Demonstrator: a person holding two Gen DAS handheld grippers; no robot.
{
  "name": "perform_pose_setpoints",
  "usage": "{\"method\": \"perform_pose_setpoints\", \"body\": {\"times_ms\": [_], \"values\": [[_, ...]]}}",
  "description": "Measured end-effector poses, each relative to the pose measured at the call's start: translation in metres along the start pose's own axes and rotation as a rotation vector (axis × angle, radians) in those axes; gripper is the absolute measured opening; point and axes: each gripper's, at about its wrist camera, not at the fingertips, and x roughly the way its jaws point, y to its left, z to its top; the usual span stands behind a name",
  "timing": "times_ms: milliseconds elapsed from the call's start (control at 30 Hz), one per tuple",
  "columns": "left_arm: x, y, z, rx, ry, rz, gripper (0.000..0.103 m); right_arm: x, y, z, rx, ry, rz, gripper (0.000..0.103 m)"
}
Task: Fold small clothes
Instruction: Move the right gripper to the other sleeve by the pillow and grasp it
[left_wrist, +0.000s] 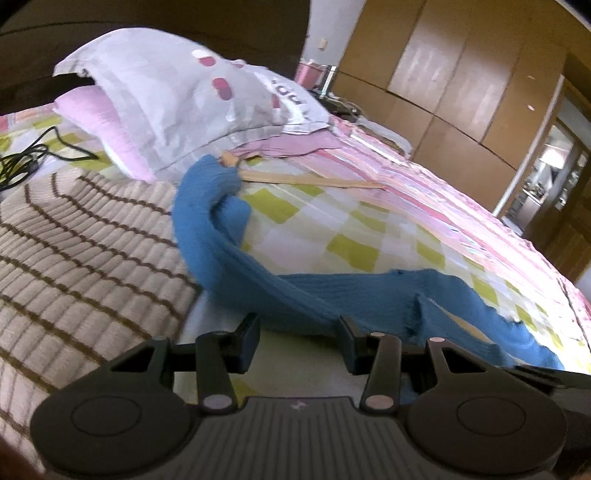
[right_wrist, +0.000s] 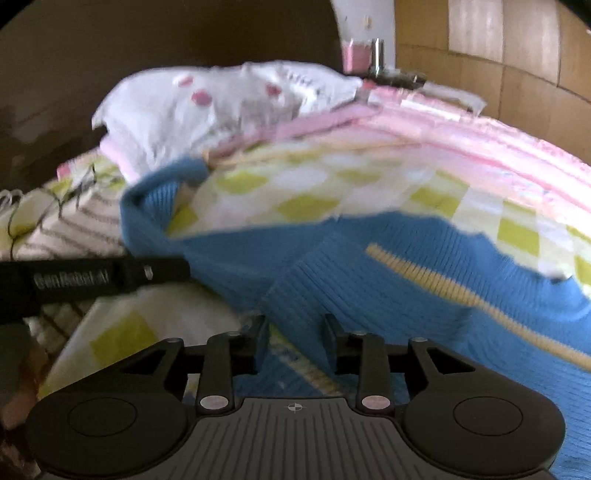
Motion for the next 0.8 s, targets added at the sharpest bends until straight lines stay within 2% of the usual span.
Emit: {"method": "perform_pose_setpoints", "body": {"times_ms": [100, 267, 433, 533, 633, 800], "values": [[0.002, 0.009, 0.002, -0.048, 0.000, 0.010, 0.050, -0.009, 0.000, 0.015, 0.029, -0.017, 0.040, 0.032], [-0.003, 0.013, 0.004, -0.056, -0.031, 0.039, 0.050, -0.003, 0.007, 0.062, 0.079, -0.030, 0.141, 0.032], [-0.002, 0.020, 0.005, -0.082, -0.026, 0.063, 0.050, 0.034, 0.032, 0.106, 0.124, 0.027, 0.243, 0.032], [-0.004, 0.018, 0.006, -0.057, -0.038, 0.087, 0.050, 0.062, 0.049, 0.127, 0.141, 0.072, 0.286, 0.033], [-0.005, 0.018, 0.006, -0.040, -0.047, 0.112, 0.050, 0.086, 0.060, 0.141, 0.179, 0.103, 0.313, 0.038], [-0.005, 0.026, 0.008, -0.074, -0.046, 0.118, 0.050, 0.125, 0.063, 0.152, 0.264, 0.158, 0.334, 0.043]]}}
